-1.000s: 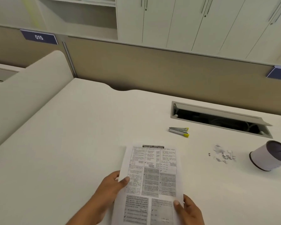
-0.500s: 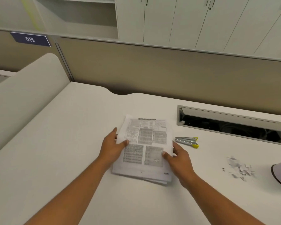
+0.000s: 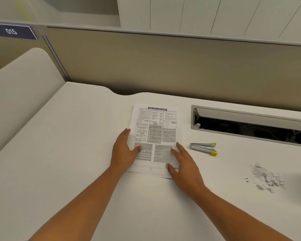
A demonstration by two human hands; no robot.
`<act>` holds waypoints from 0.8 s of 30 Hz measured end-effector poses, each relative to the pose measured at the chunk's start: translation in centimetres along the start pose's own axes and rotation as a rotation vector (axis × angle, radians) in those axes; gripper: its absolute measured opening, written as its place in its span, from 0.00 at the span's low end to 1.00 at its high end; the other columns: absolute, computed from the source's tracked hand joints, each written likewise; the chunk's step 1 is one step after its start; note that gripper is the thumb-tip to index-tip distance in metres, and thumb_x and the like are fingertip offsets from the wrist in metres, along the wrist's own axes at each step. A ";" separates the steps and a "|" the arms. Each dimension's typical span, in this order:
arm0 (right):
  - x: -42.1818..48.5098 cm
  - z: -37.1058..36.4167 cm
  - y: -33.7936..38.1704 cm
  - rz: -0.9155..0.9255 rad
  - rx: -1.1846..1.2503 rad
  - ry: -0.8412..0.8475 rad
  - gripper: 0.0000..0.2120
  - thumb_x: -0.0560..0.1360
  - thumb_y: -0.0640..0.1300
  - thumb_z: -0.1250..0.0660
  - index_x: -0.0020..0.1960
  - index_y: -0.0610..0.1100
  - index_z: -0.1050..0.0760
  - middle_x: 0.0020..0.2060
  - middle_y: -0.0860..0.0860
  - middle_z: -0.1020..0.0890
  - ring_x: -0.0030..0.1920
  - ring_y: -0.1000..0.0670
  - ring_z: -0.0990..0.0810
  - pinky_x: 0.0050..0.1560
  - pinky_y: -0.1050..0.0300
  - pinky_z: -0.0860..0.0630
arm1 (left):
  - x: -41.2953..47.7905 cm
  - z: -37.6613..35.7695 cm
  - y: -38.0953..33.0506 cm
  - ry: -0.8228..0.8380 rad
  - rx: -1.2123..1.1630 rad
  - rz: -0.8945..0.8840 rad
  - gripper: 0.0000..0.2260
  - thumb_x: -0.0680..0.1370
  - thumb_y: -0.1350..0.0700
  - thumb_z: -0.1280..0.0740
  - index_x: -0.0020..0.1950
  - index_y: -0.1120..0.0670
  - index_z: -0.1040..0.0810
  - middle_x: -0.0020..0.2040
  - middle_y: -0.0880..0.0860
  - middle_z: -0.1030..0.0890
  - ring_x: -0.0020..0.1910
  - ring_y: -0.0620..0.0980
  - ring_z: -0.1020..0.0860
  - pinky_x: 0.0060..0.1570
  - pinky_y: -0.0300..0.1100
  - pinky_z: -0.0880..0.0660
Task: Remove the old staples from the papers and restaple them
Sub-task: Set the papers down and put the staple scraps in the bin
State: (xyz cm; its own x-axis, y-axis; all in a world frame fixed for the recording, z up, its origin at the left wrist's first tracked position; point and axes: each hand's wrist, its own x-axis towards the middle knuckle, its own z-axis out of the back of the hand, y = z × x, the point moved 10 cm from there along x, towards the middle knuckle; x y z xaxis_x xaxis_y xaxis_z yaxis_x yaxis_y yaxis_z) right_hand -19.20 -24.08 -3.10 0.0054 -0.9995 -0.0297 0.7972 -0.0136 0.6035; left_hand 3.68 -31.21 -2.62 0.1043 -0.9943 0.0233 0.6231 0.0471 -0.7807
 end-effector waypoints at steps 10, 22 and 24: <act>-0.8 -1.7 -0.4 0.130 -0.309 0.055 0.36 0.78 0.66 0.56 0.80 0.49 0.52 0.80 0.55 0.52 0.77 0.59 0.60 0.76 0.60 0.60 | -1.8 -2.9 0.5 0.128 0.534 -0.217 0.38 0.77 0.31 0.51 0.80 0.52 0.45 0.81 0.50 0.46 0.80 0.48 0.50 0.78 0.49 0.52; -1.8 -0.4 -1.2 0.121 -0.141 0.016 0.35 0.77 0.66 0.48 0.79 0.52 0.47 0.77 0.61 0.50 0.76 0.63 0.54 0.75 0.64 0.56 | -1.9 -2.1 0.1 0.109 0.577 -0.135 0.39 0.76 0.30 0.50 0.80 0.53 0.48 0.81 0.49 0.45 0.80 0.47 0.51 0.78 0.49 0.55; -3.5 1.2 -2.3 0.075 -0.036 -0.044 0.31 0.78 0.61 0.40 0.77 0.52 0.40 0.75 0.63 0.44 0.75 0.64 0.48 0.76 0.62 0.47 | -2.5 -1.7 -0.7 0.075 0.625 -0.151 0.39 0.76 0.31 0.56 0.79 0.55 0.47 0.80 0.51 0.43 0.80 0.49 0.50 0.78 0.49 0.55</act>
State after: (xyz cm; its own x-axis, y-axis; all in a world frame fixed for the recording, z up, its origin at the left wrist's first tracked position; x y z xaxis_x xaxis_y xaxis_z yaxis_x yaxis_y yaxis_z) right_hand -21.78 -20.57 -3.49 0.0402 -0.9979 0.0506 0.8170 0.0620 0.5733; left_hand 1.67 -28.93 -3.24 -0.0601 -0.9972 0.0435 0.9629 -0.0694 -0.2607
